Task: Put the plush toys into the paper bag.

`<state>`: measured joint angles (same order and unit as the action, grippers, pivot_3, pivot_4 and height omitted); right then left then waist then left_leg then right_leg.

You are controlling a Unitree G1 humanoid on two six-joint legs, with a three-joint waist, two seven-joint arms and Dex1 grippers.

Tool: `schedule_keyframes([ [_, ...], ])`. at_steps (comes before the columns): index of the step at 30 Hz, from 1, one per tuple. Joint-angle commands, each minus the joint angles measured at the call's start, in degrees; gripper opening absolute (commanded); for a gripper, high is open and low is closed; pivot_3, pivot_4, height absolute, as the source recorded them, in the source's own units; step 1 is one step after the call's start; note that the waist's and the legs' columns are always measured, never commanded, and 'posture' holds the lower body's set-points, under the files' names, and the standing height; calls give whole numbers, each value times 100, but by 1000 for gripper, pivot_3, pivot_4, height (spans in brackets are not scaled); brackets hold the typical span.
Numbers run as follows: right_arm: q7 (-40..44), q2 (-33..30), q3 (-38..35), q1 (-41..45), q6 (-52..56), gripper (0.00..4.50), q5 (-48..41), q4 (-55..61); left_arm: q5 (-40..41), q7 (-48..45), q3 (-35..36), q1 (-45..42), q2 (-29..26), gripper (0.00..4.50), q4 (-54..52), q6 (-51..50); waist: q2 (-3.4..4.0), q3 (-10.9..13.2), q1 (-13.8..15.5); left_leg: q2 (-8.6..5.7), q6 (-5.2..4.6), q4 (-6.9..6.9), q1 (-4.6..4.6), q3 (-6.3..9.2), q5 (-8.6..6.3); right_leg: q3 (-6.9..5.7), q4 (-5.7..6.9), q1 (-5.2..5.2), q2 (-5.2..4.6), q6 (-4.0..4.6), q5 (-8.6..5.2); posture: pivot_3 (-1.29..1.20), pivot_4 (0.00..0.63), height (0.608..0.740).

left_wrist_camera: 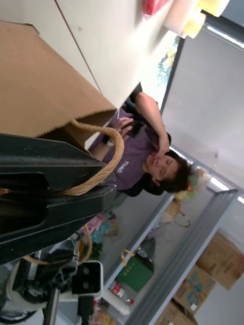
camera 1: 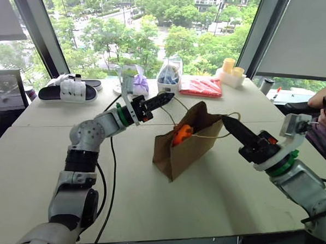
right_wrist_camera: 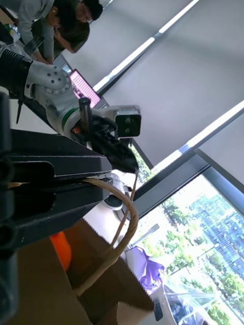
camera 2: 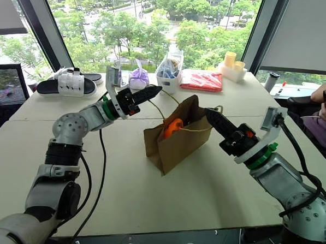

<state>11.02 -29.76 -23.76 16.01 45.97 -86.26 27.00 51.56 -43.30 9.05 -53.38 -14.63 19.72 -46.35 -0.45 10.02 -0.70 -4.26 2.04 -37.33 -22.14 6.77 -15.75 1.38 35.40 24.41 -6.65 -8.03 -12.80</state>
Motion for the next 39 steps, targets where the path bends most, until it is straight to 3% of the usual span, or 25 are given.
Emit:
schedule_keyframes([
  [1,-123,155,116,-3,-308,602,328,-145,-329,-234,-28,-281,90,587,387,388,0,0,4,0,0,0,0,0,0,0,0,1,0,0,0,0,150,740],
  [2,-165,169,159,-23,-389,882,565,-207,-387,-270,11,-332,120,837,549,456,0,0,7,0,0,-1,0,0,0,0,0,1,0,0,0,0,150,740],
  [9,-142,109,165,-5,-511,4499,714,-183,-420,-582,258,-488,45,4458,832,455,0,0,-14,0,-1,1,-2,0,0,0,2,6,-1,-1,0,0,150,740],
  [17,309,-198,-273,-1106,-324,4500,-866,495,-265,-1330,369,-40,-1009,4487,179,-369,1,0,-28,4,-6,9,0,1,-3,1,1,7,1,-1,0,0,150,740],
  [21,598,-188,-82,-1870,-294,4500,-388,648,-275,-1536,427,469,-1511,4487,-196,-596,1,0,-14,4,-6,4,1,0,-4,1,4,5,0,-1,0,0,150,740],
  [24,616,-171,499,-1862,-294,4500,436,503,-256,-1574,403,952,-1718,4487,-575,-729,1,0,-28,4,-6,0,3,-2,-3,3,7,5,0,-1,0,0,150,740],
  [27,679,92,880,-1571,-459,3617,893,176,-297,-1372,450,1225,-1695,4500,-833,-671,0,0,-16,6,-5,-2,6,-4,-3,4,11,5,0,-1,0,0,150,740],
  [34,1071,326,1439,-882,-529,34,1859,-584,-654,-1246,253,1488,-1639,4500,-1118,-188,0,0,8,5,-3,0,4,-2,-2,4,8,5,-1,0,0,0,150,740],
  [39,1273,333,1452,-623,-535,34,2279,-918,-1035,-1208,71,1666,-1645,4500,-1329,317,0,0,-2,5,-3,5,4,-2,-2,3,5,7,-1,0,0,0,150,740],
])
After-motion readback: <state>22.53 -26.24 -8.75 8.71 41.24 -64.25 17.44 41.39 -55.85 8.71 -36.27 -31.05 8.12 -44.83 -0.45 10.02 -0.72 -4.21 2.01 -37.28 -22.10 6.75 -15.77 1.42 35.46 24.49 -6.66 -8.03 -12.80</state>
